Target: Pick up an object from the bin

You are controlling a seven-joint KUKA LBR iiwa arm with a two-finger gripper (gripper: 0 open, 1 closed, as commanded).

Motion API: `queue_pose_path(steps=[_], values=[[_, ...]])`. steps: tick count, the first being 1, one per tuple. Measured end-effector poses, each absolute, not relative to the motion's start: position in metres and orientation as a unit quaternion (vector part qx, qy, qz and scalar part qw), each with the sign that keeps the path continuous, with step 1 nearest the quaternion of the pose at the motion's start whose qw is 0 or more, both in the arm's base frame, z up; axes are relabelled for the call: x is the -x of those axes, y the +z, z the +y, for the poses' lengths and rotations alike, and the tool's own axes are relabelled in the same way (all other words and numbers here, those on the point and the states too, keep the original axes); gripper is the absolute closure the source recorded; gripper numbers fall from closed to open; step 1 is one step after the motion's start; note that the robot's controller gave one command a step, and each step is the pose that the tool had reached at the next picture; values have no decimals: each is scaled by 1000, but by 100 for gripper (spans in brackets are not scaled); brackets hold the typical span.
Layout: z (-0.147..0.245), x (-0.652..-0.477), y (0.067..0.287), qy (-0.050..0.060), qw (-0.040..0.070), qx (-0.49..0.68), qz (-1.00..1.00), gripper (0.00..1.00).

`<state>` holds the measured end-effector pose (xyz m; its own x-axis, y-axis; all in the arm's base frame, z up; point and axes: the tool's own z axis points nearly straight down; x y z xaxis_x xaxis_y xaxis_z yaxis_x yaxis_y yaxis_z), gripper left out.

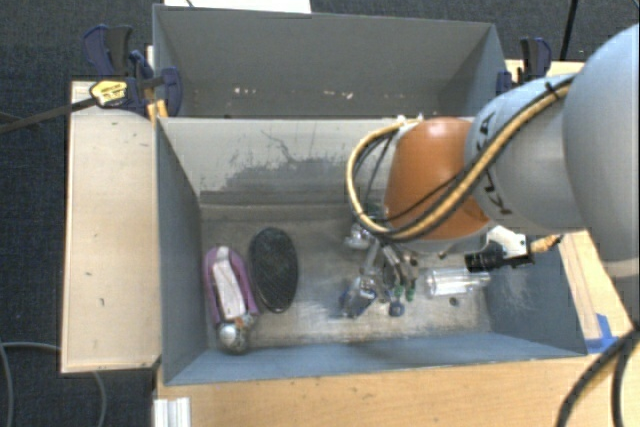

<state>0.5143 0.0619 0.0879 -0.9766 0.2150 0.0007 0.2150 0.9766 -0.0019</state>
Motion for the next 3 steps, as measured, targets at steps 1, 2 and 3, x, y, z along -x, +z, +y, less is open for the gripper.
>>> queue_pose_path(steps=[1,2,3], values=[[35,-513,73,-2,-2,223,-975,0],[34,-514,74,-2,-4,225,-974,100],[45,-519,293,-1,-6,118,-993,100]])
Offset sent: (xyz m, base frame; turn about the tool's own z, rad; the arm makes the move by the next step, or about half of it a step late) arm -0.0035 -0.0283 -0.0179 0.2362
